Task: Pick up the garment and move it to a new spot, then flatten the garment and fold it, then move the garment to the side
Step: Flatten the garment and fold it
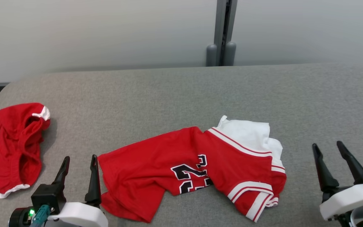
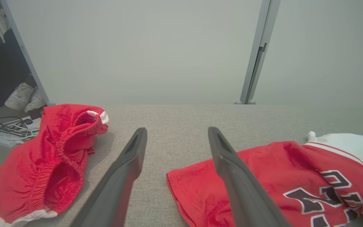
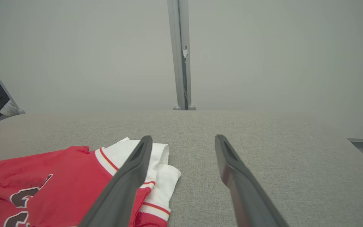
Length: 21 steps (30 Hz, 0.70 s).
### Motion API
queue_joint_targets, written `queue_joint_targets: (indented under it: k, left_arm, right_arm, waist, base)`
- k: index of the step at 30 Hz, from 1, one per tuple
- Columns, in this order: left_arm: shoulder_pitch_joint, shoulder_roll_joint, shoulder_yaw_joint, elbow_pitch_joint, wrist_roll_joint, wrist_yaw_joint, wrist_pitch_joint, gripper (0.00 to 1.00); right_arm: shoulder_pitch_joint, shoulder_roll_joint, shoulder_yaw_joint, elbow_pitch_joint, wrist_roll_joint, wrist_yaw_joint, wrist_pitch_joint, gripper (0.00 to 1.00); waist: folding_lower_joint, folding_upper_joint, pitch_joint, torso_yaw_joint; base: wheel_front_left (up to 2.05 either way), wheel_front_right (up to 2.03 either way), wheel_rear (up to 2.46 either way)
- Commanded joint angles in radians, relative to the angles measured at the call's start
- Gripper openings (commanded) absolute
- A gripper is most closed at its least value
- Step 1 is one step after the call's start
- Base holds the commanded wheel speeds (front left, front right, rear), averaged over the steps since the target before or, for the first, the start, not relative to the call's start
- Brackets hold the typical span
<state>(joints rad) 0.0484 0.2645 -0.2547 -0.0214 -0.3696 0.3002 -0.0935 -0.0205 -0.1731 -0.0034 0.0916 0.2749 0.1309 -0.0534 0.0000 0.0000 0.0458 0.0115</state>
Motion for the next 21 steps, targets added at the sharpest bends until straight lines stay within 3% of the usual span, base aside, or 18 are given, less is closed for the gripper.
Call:
queue_joint_targets:
  k: [1,7,21]
  left_arm:
    - [-0.025,-0.004,-0.005,-0.003,0.006,-0.004,-0.007,1.0]
    - [-0.076,-0.023,-0.025,0.002,0.011,-0.013,-0.022,1.0]
    - [-0.188,-0.077,-0.06,0.097,0.0,-0.043,-0.085,1.0]
  right_arm:
    - [-0.023,-0.014,-0.009,0.013,0.011,0.0,-0.002,1.0]
    - [-0.114,-0.059,0.019,0.095,0.06,0.0,0.019,1.0]
    - [-0.343,-0.165,0.229,0.342,0.229,0.0,0.1,1.0]
  waist:
    - [0.0,0.0,0.031,0.029]
    - [0.0,0.0,0.115,0.09]
    - [0.0,0.0,0.234,0.166]
  base:
    - [0.0,0.0,0.0]
    - [0.0,0.0,0.0]
    - [0.0,0.0,0.0]
